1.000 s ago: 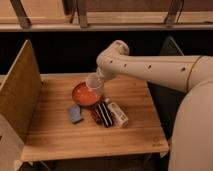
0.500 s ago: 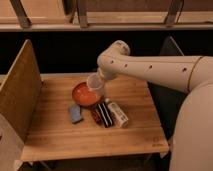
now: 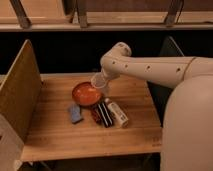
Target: Place the ceramic cup in the ceramic bowl
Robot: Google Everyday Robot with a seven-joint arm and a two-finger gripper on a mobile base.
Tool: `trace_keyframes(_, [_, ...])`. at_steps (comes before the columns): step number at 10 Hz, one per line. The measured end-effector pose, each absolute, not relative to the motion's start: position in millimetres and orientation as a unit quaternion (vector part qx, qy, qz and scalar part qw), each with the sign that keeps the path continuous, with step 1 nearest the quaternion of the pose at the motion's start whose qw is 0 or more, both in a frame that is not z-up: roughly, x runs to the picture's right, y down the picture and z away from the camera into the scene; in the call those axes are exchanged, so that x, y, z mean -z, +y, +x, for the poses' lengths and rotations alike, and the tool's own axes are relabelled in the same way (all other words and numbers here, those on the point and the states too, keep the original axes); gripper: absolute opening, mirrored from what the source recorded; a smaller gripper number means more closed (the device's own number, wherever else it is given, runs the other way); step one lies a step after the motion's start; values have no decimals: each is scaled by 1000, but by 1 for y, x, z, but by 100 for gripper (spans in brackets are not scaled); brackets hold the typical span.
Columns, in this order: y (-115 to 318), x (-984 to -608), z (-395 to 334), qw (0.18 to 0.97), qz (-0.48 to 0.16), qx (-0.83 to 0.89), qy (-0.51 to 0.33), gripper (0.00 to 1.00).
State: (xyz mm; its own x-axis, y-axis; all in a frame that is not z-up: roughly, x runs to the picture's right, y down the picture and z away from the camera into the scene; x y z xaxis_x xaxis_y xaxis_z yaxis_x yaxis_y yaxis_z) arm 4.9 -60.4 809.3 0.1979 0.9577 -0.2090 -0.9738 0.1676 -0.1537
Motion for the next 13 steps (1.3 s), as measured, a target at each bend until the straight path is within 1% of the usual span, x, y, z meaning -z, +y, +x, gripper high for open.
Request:
trace_keyframes(3, [-66, -831, -30, 786, -142, -602, 18, 0])
trace_keyframes(6, [-52, -861, -66, 786, -190, -588, -4, 0])
trace_keyframes(9, [-48, -888, -83, 776, -228, -587, -35, 1])
trace_keyframes(10, [-48, -895, -86, 772, -236, -588, -42, 6])
trace_keyframes(11, [-49, -899, -85, 768, -242, -592, -48, 14])
trace_keyframes(13, [-49, -907, -73, 749, -253, -610, -54, 38])
